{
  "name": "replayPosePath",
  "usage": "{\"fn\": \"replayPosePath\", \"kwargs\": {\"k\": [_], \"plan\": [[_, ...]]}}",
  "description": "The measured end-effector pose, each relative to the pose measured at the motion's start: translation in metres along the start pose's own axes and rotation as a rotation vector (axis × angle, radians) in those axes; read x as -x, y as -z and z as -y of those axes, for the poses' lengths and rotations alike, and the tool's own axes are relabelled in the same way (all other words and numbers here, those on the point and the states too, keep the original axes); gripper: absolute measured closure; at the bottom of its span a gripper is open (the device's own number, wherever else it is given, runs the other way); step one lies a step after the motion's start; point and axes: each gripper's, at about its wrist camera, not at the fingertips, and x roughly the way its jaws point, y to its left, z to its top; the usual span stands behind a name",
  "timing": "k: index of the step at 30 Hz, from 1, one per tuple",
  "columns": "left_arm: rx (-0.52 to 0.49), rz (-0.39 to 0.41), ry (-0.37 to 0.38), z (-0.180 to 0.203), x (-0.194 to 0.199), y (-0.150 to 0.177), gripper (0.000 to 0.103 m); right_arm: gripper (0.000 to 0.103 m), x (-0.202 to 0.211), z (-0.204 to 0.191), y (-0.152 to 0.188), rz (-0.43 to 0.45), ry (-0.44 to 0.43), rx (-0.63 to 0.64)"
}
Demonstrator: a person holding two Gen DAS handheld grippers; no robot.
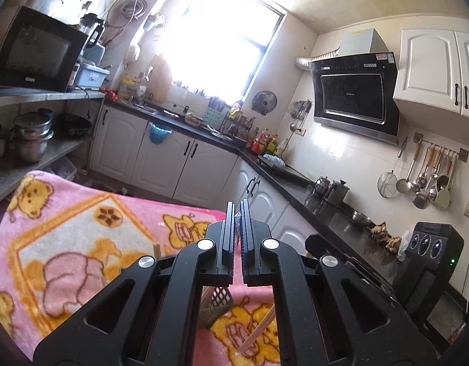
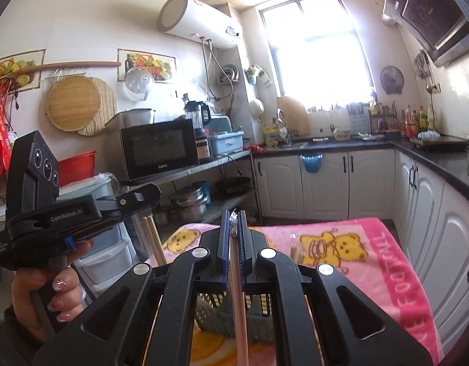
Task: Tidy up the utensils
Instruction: 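Lower both held chopsticks into the caddy compartments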
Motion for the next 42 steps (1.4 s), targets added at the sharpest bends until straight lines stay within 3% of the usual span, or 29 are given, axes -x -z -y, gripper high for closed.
{"fn": "replayPosePath", "kwargs": {"k": [15, 25, 42], "plan": [[0.005, 0.081, -0.03, -0.007, -0.01, -0.039, 0.102, 0.098, -0.015, -0.001, -0.03, 0.118, 0.029, 0.079], [0.026, 0.079, -0.078, -0.024, -0.029, -0.038, 0.102, 0.098, -0.04, 0.01, -0.033, 0.142, 0.062, 0.089], [-0.002, 0.029, -0.132, -0.045, -0.065, -0.018, 0.102, 0.098, -0.099, 0.028, -0.002, 0.068, 0.077, 0.046]]}}
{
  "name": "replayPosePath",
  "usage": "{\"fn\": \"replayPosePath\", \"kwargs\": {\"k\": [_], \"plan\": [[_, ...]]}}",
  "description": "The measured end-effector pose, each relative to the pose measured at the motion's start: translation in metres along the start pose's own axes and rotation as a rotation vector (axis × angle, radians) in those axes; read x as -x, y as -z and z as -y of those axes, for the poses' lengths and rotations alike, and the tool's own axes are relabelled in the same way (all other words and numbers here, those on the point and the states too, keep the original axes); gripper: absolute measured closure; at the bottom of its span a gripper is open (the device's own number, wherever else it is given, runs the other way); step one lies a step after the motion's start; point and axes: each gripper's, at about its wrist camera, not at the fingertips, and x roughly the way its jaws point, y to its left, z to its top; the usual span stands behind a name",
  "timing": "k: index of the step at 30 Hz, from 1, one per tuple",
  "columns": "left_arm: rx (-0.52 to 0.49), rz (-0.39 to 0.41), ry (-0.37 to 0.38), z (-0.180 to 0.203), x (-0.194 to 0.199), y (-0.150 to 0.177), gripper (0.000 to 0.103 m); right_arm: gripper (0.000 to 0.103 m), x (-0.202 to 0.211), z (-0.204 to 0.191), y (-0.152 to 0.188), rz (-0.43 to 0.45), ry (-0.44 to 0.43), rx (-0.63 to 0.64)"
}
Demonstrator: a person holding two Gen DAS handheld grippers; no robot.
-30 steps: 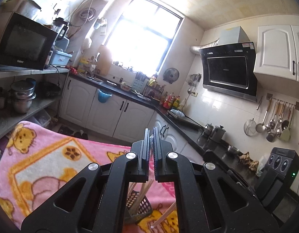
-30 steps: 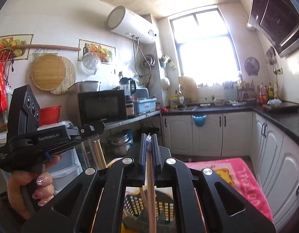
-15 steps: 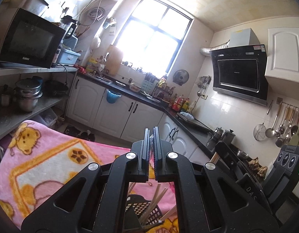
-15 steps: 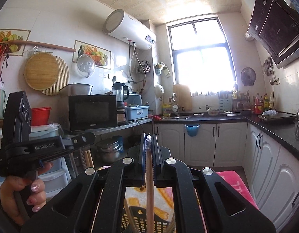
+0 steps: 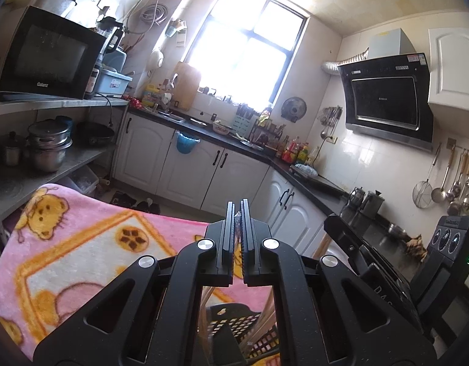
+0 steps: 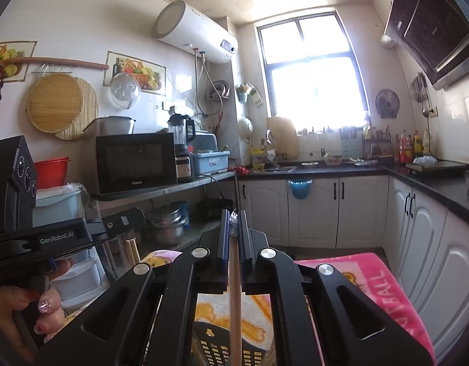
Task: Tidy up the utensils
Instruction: 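Lower both held chopsticks into the caddy compartments, then open both grippers and withdraw them from the caddy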
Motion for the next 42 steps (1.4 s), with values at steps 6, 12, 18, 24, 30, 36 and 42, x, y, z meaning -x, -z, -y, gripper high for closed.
{"fn": "replayPosePath", "kwargs": {"k": [6, 12, 18, 24, 30, 36, 42], "plan": [[-0.01, -0.029, -0.014, -0.005, -0.011, 0.013, 0.102, 0.097, -0.014, 0.002, 0.015, -0.043, 0.003, -0.01], [-0.003, -0.057, -0.027, -0.013, -0.015, 0.024, 0.102, 0.097, -0.017, 0.005, 0.027, -0.069, 0.015, -0.018], [-0.006, -0.078, -0.037, -0.016, -0.014, 0.033, 0.102, 0.097, -0.017, 0.007, 0.034, -0.091, 0.022, -0.029], [-0.008, -0.088, -0.045, -0.017, -0.006, 0.036, 0.09, 0.085, -0.012, 0.009, 0.039, -0.122, 0.036, -0.033], [-0.019, -0.099, -0.059, -0.016, 0.003, 0.038, 0.075, 0.072, -0.007, 0.011, 0.046, -0.16, 0.063, -0.031], [-0.005, -0.113, -0.056, -0.016, 0.016, 0.042, 0.056, 0.059, 0.005, 0.011, 0.051, -0.195, 0.075, -0.025], [-0.014, -0.125, -0.044, -0.013, 0.031, 0.044, 0.035, 0.047, 0.02, 0.007, 0.053, -0.218, 0.072, -0.012]]}}
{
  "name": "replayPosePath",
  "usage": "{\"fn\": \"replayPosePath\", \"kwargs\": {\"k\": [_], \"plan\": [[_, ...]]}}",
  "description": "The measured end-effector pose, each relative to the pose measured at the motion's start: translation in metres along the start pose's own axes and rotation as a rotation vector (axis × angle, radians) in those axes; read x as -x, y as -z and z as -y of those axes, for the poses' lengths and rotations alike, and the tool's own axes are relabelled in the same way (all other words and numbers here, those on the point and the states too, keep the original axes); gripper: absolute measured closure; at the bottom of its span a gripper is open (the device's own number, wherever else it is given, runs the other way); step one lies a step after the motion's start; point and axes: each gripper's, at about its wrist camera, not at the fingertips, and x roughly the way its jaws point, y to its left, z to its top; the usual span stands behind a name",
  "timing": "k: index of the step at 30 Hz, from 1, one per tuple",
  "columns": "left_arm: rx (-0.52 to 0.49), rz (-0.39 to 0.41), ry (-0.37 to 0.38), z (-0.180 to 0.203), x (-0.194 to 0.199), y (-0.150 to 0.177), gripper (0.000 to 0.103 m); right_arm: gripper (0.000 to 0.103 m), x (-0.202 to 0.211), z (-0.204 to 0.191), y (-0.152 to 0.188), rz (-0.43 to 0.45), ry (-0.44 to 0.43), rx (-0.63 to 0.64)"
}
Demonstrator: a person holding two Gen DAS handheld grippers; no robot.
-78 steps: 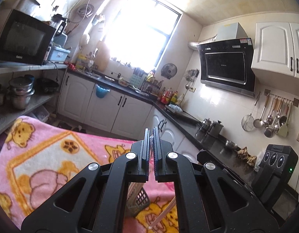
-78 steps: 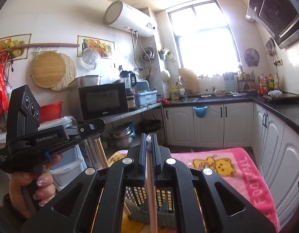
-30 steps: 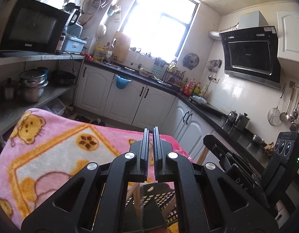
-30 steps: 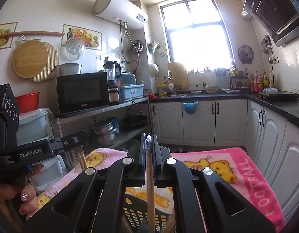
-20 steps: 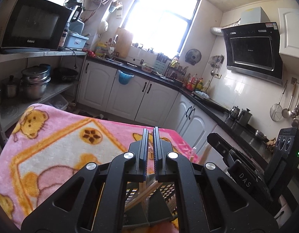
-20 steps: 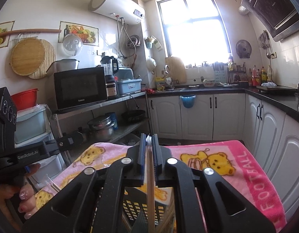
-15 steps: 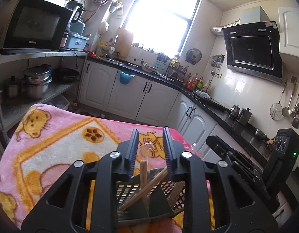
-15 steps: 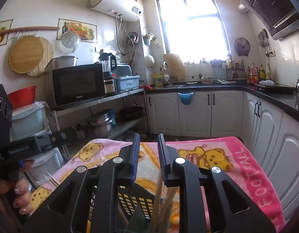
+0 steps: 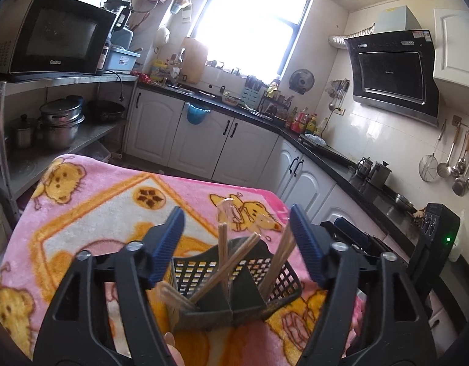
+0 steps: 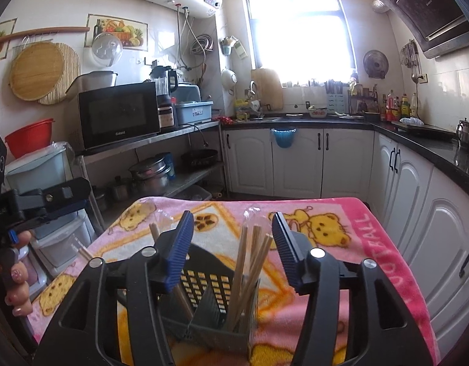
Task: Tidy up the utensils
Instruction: 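Open both grippers and withdraw them from the caddy, then lower both grippers toward the remaining wrapped chopsticks on the blanket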
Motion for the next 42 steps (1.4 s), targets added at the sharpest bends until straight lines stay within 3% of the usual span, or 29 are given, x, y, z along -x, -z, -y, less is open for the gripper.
{"fn": "replayPosePath", "kwargs": {"k": [10, 30, 42], "plan": [[0.013, 0.018, -0.015, -0.003, 0.022, 0.012, 0.011, 0.04, 0.024, 0.0, 0.011, -0.007, -0.003, -0.002], [0.061, 0.004, -0.034, -0.018, 0.048, 0.042, 0.011, 0.04, 0.051, -0.014, 0.04, -0.054, -0.042, 0.009], [0.093, -0.049, -0.052, -0.029, 0.048, 0.069, 0.011, 0.04, 0.059, -0.015, 0.062, -0.109, -0.048, -0.001]]}}
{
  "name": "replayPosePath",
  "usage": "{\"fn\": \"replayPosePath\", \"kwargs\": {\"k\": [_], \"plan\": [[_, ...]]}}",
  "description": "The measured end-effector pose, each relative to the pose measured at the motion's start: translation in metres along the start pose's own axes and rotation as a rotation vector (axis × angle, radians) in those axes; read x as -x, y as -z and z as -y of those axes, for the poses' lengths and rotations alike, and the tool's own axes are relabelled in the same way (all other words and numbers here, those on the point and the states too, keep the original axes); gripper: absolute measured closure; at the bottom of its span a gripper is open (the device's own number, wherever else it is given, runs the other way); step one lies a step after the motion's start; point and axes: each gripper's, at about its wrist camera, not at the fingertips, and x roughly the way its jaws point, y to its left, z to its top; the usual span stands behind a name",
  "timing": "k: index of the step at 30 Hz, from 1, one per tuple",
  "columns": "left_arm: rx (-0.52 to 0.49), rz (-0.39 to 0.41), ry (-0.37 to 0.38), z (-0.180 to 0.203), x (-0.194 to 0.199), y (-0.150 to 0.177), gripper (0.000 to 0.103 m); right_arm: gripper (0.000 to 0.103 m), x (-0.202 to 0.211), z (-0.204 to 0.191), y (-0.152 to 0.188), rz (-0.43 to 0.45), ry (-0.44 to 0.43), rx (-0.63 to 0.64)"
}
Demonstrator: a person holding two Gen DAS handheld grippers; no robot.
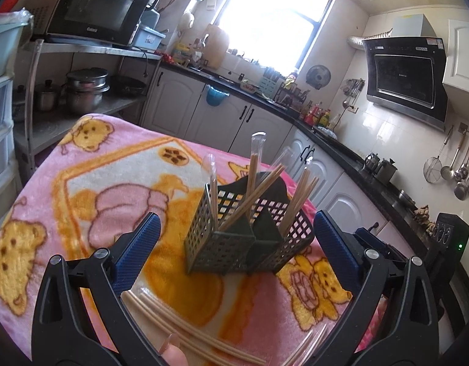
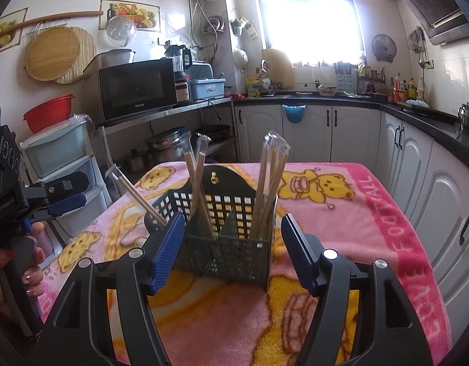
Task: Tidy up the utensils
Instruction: 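Lower both grippers toward the remaining wrapped chopsticks on the blanket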
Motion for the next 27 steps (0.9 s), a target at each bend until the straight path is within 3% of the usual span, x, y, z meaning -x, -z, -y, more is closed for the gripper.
{"fn": "replayPosePath", "kwargs": {"k": [27], "plan": [[0.063, -0.141, -0.088, -0.04, -0.006, 0.057, 0.011, 0.04, -0.002, -0.006, 0.058, -0.149, -0.031, -0.017]]}}
